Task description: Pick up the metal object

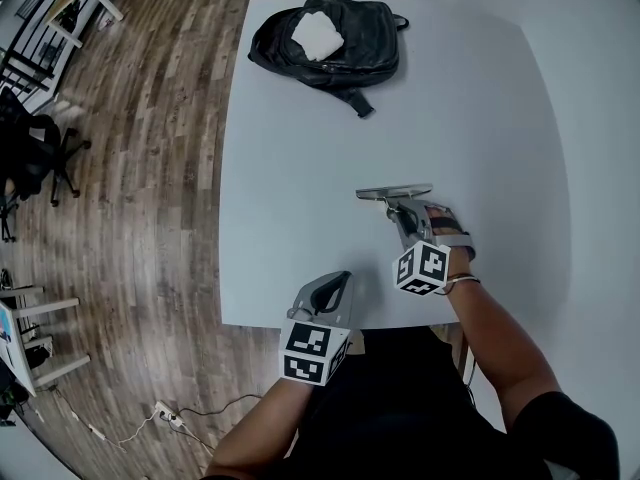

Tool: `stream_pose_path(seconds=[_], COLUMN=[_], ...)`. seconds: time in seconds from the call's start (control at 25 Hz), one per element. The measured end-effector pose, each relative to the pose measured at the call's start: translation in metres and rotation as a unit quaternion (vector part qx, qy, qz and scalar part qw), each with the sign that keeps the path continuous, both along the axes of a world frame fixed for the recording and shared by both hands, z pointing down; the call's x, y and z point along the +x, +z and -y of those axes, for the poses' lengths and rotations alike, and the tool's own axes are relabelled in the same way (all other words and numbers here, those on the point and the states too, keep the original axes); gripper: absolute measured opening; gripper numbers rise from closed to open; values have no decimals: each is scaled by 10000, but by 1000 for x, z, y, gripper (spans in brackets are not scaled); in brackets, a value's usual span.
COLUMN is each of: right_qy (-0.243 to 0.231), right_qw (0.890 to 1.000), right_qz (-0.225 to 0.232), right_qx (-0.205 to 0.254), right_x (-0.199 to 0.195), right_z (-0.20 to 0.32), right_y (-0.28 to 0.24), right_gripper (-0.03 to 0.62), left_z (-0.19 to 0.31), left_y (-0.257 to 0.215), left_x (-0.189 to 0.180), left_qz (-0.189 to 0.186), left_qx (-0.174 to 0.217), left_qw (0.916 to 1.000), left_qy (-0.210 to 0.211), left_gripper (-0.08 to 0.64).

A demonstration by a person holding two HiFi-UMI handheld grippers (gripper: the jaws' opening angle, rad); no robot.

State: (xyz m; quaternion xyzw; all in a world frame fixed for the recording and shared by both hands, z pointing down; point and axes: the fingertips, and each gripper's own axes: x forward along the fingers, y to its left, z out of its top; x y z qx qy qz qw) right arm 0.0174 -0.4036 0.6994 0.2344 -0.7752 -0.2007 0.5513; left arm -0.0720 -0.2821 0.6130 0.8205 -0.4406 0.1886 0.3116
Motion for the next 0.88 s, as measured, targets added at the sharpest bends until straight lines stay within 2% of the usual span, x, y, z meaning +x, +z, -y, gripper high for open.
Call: stream_pose_path(seconds=[0.4,0.88], right_qy=[-120,18], right_qw=[9998,9995], right_qz=[-95,27], right_qx=[150,306], right_x=[-7,-20], right_z=[-4,-30], right_y=[-8,-40], right_gripper=[17,15], left_z=[-8,-30], left_y=[-2,-24], left_x=[-11,-27], left_qz=[28,-23], left_qx=[76,306], left_qw=[10000,9995], left_qy=[-6,25], left_gripper=[8,8])
